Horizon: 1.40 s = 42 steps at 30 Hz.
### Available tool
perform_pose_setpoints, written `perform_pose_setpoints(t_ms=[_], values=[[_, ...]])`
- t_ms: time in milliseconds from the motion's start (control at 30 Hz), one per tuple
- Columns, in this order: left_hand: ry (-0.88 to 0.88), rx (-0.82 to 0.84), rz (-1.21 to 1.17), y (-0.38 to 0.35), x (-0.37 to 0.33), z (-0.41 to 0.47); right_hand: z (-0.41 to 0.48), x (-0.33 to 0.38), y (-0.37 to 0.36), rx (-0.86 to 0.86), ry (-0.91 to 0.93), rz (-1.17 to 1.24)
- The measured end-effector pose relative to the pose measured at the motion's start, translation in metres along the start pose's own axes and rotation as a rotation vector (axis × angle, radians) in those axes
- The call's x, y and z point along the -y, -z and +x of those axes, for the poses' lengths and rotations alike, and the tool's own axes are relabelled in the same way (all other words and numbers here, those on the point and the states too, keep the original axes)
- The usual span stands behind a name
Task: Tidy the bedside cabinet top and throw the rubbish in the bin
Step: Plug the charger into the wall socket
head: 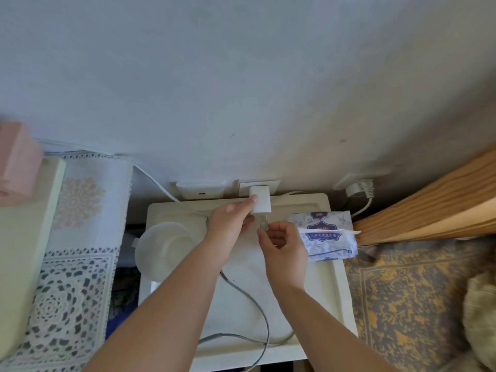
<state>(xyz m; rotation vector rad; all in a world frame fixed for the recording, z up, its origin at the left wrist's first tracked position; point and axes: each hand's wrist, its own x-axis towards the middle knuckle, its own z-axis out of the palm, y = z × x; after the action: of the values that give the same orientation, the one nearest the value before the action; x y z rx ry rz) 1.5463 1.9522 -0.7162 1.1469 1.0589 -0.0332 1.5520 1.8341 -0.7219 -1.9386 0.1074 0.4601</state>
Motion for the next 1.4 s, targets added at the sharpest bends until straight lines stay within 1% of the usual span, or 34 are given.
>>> perform_pose_setpoints(t_ms=[67, 233, 433, 633, 833, 1067, 1400], values=[[0.048, 0.025, -0.038, -0.004, 0.003, 0.002, 0.002, -0.003, -0.001, 0.001, 0.004, 0.011], [0.071, 0.016, -0.027, -0.009, 0.007, 0.005, 0.004, -0.009, -0.003, 0.022, 0.021, 0.028], [0.063, 0.079, -0.055, -0.010, 0.003, 0.004, 0.009, -0.011, -0.009, -0.002, 0.046, 0.048], [0.058, 0.096, -0.102, -0.009, 0.002, 0.006, 0.008, -0.010, -0.008, -0.018, 0.075, 0.056], [0.052, 0.139, -0.096, -0.008, 0.000, 0.010, 0.007, -0.006, -0.005, -0.015, 0.070, 0.124], [0.052, 0.127, -0.099, -0.009, 0.004, 0.013, 0.010, -0.004, -0.007, -0.034, 0.061, 0.141], [0.032, 0.103, -0.113, -0.011, 0.006, 0.014, 0.019, 0.003, -0.010, -0.030, 0.015, 0.089]])
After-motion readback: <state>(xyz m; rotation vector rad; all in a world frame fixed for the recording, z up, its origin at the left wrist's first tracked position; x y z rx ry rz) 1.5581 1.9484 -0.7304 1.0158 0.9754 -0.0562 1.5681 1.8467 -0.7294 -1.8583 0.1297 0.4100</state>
